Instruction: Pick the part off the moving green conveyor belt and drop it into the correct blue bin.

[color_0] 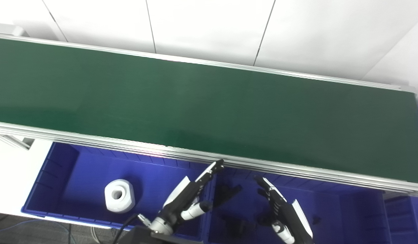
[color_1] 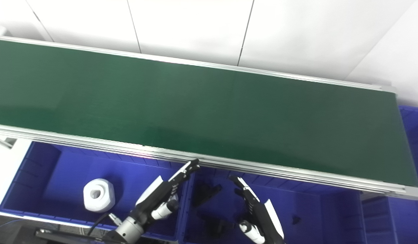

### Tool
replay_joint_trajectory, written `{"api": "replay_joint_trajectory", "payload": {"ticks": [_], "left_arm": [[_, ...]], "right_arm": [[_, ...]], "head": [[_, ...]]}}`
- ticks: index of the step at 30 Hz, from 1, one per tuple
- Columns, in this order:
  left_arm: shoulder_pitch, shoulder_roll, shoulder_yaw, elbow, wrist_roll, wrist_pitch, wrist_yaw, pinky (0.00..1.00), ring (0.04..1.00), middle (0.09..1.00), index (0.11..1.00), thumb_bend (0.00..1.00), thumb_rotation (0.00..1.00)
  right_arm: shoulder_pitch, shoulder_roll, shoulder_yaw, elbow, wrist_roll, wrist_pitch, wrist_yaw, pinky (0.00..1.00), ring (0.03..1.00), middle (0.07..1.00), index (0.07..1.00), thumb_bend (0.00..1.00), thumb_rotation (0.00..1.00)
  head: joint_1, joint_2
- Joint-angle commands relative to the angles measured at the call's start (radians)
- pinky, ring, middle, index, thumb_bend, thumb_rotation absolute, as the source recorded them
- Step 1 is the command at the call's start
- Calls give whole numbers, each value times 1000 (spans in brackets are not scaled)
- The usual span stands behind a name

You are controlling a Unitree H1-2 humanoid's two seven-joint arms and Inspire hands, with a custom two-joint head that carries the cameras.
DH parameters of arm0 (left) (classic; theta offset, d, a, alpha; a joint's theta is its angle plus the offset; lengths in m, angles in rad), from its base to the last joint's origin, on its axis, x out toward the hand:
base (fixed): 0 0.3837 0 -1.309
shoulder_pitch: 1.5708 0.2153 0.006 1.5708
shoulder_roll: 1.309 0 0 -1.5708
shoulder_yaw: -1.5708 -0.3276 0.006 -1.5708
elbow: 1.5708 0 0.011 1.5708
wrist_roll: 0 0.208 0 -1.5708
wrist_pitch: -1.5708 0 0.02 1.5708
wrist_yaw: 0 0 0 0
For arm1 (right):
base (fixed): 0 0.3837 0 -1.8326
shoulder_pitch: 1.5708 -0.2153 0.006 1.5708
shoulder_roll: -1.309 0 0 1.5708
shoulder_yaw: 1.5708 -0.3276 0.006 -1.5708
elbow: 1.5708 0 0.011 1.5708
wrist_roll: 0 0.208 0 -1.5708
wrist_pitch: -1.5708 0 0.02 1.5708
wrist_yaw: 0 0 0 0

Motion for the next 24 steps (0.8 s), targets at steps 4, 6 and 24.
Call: {"api": "replay_joint_trajectory", "payload": {"ticks": [4,6,24], "left_arm": [[14,67,37,-41,-76,-44,-26,1000,1000,978,992,955,1000],[12,86,51,-46,-96,-52,-34,986,986,969,988,948,1000],[17,65,35,-71,-73,-12,-22,952,970,948,959,963,1000]], "right_arm": [[5,64,36,-45,-79,-55,-33,891,940,945,904,997,963],[2,88,48,-48,-109,-52,-44,905,944,948,915,985,964],[4,77,36,-52,-62,-55,-39,906,943,948,908,976,946]], "head": [[-205,16],[-227,13],[-47,20]]}}
